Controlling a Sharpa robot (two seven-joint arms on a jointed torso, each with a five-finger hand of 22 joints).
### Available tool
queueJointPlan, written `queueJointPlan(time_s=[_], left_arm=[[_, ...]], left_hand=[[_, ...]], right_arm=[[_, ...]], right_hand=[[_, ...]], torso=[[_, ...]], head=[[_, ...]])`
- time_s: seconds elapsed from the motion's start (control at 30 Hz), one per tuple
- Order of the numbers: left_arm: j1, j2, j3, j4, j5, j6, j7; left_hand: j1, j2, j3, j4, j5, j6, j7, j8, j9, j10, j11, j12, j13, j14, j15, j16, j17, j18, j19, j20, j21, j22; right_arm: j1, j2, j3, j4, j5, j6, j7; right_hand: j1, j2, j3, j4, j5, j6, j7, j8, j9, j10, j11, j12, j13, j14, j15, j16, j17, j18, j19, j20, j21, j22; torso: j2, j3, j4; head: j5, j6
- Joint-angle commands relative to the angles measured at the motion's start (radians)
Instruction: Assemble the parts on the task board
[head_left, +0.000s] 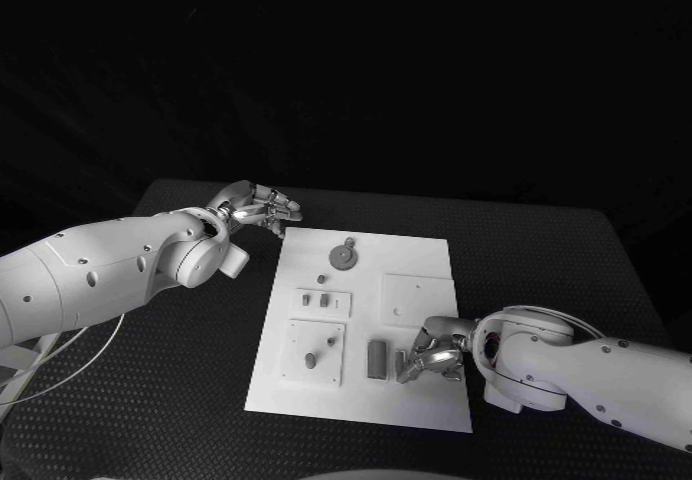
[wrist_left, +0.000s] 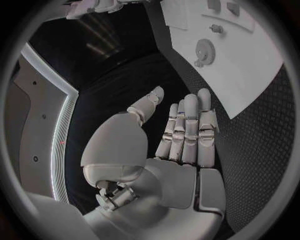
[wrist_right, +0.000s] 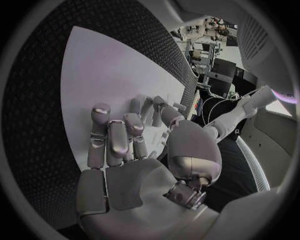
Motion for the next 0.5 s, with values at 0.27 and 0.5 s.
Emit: queueJointPlan(time_s=[0.27,0.5], left_arm=[[0.001,-0.001,0.001,0.004,0.002,0.011,0.006],[0.001,-0.002,0.001,0.005,0.002,0.011,0.006]], left_hand=[[-0.003,0.005,-0.006,0.003,0.004,-0.007,-0.002,0.007,-0.001,0.003,0.005,0.003,-0.002,0.001,0.0,-0.005,0.001,0.033,0.008,0.002,-0.007,0.001],[-0.003,0.005,-0.006,0.002,0.004,-0.007,-0.002,0.007,-0.001,0.003,0.005,0.003,-0.002,0.001,0.0,-0.005,0.001,0.033,0.008,0.002,-0.007,0.002]], right_arm=[[-0.002,0.012,0.0,-0.008,-0.077,-0.019,-0.037],[-0.002,0.011,0.0,-0.009,-0.088,-0.016,-0.036]], right_hand=[[-0.004,0.054,-0.01,-0.007,-0.001,0.011,-0.003,0.006,0.001,0.01,-0.005,0.007,0.005,0.002,-0.008,0.007,0.003,0.044,0.006,-0.003,-0.001,0.015],[0.0,0.065,-0.015,-0.024,-0.002,0.012,-0.004,0.005,0.0,0.011,-0.005,0.007,0.006,0.002,-0.008,0.007,0.004,0.044,0.005,-0.003,-0.001,0.016]], torso=[[-0.001,-0.0002,-0.0001],[-0.001,0.0005,-0.001]], head=[[0.0,-0.002],[0.0,-0.002]])
